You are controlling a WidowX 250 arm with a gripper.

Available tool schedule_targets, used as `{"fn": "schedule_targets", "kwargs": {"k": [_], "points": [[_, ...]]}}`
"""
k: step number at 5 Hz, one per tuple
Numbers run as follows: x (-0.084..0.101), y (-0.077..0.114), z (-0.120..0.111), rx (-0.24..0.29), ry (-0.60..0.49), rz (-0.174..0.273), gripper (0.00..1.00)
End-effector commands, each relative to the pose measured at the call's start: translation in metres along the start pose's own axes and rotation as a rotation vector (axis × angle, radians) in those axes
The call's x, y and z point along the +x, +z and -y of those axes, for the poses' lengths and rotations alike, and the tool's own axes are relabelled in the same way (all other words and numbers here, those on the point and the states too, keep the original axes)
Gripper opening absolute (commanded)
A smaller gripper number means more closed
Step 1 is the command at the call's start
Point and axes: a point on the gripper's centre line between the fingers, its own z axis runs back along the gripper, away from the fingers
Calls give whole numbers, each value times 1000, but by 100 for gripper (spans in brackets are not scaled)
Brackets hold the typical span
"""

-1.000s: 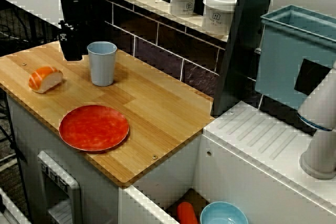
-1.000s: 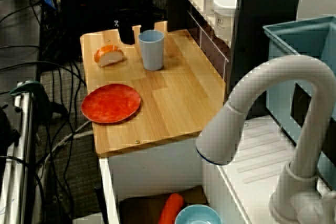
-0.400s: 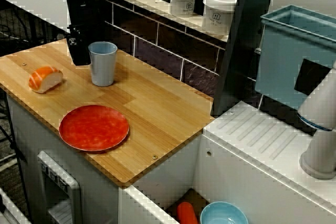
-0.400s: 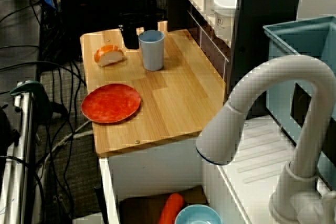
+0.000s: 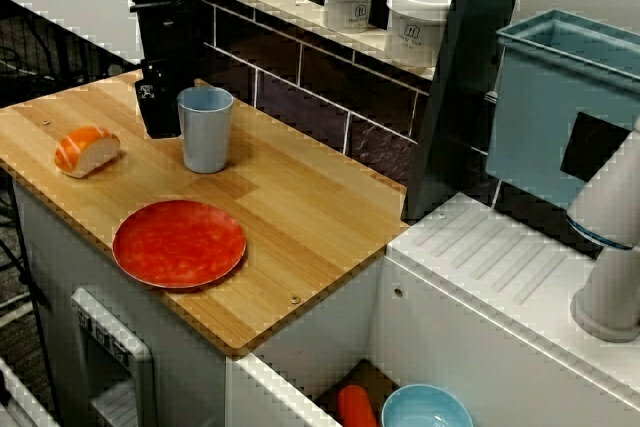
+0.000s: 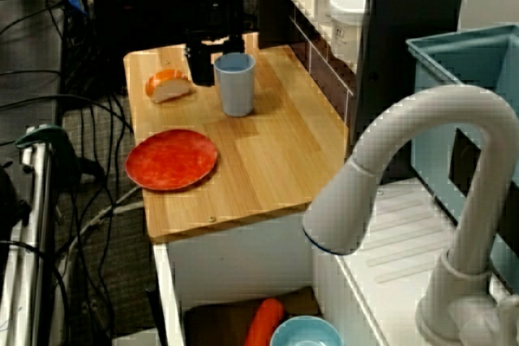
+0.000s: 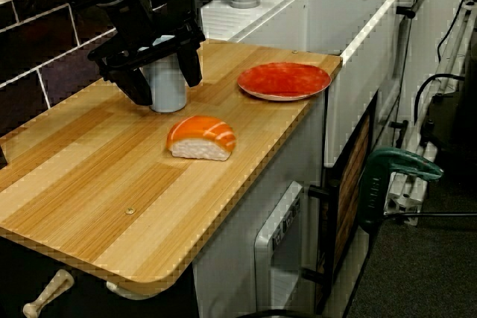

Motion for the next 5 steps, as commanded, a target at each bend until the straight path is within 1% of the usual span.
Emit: {"fn": "schedule_targets", "kwargs": {"k": [1,2,3,4,5], "points": [[14,19,15,54,-24,17,100],[19,15,21,51,-23,13,100],[25,15,32,57,-28,16,100],[30,10,42,66,-39,5,100],[34,4,49,65,-43,-3,100]]}}
